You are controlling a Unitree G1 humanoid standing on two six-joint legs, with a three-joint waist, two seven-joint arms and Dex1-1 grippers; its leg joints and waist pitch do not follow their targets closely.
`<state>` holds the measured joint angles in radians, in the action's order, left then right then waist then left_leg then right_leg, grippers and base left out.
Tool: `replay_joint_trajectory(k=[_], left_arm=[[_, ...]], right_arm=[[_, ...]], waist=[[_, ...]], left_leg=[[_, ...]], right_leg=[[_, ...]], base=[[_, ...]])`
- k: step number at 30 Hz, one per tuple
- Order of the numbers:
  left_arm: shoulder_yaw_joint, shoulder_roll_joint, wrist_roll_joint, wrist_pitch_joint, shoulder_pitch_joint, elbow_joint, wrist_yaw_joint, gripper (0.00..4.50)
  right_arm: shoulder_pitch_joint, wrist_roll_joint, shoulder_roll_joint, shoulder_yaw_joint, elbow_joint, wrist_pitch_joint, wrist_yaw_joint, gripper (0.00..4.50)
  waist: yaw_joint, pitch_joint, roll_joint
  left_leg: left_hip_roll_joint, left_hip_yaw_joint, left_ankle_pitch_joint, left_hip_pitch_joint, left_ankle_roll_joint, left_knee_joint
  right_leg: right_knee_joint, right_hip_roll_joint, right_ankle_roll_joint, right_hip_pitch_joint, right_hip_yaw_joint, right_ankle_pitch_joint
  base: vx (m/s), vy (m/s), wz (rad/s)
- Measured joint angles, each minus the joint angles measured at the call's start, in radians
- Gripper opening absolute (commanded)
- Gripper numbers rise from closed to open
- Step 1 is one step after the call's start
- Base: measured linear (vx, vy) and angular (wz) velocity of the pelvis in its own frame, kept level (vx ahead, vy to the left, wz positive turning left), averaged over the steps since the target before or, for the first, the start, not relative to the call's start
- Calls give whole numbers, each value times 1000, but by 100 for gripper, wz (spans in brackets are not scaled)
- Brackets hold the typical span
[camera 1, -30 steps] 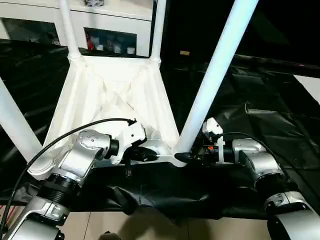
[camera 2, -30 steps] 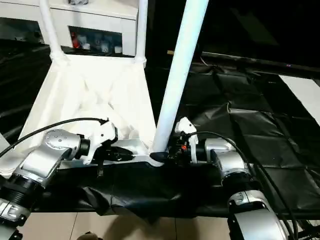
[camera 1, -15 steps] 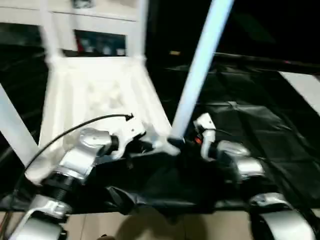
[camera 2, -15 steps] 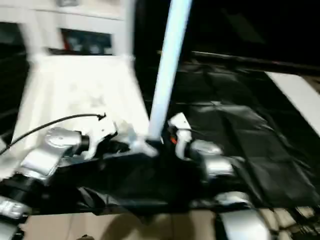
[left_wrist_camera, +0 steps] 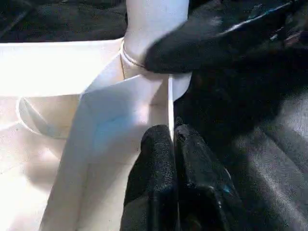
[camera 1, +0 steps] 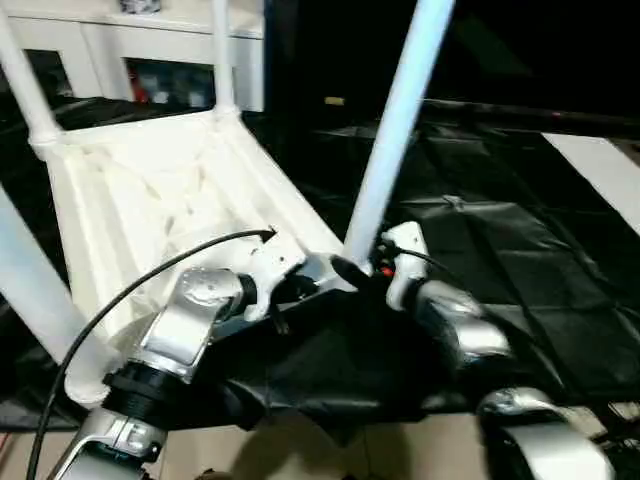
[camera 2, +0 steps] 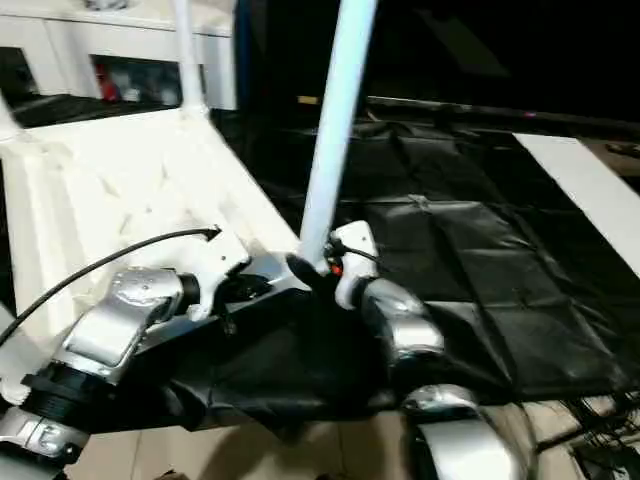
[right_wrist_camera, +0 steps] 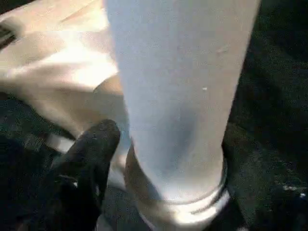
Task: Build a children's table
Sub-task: Rotate leg to tighten
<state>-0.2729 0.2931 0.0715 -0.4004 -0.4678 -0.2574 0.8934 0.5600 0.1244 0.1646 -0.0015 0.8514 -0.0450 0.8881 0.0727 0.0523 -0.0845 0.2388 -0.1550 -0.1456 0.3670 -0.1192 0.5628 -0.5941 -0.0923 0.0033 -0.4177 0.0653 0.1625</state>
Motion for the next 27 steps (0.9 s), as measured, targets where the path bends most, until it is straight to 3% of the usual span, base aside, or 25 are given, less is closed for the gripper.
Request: replay_joint_trajectory(k=[4,6,10,15,20,27], left_arm=[[-16,7,-3,32,-2,-2,41,0],[-26,16,-8,52,-3,-7,65,0],[-24,43,-31,100,-9,-29,109,0],[-23,96,-67,191,-10,-70,240,0],[-27,99,-104,240,-13,-95,365,0],[-58,109,-124,319,-33,-141,481,0]], right_arm=[[-21,13,108,14,-67,11,184,350],[-41,35,210,26,-106,51,308,350],[-71,56,268,4,-109,86,365,350],[-54,83,313,-87,-70,70,293,350],[-28,97,301,-128,-49,24,136,350],[-27,94,214,-134,-26,-3,57,350]], waist=[[20,0,3],[30,0,6],[29,-1,7],[37,-1,13],[46,0,27],[43,0,32]], left_leg=[[3,-8,0,1,0,-3],[4,-11,0,1,0,-5],[5,-13,0,2,0,-5],[5,-13,0,3,0,-4],[4,-15,0,4,0,0],[5,-15,0,6,1,0]], right_leg=[[-3,0,0,0,-2,-6],[-3,0,-1,2,-4,-6],[-6,0,1,-1,-4,-5],[-6,-1,1,-1,-5,-5],[-6,-2,1,1,-8,-5],[-11,-1,2,-2,-7,-5]], base=[[0,0,0],[0,0,0],[0,0,0],[0,0,0],[0,0,0],[0,0,0]])
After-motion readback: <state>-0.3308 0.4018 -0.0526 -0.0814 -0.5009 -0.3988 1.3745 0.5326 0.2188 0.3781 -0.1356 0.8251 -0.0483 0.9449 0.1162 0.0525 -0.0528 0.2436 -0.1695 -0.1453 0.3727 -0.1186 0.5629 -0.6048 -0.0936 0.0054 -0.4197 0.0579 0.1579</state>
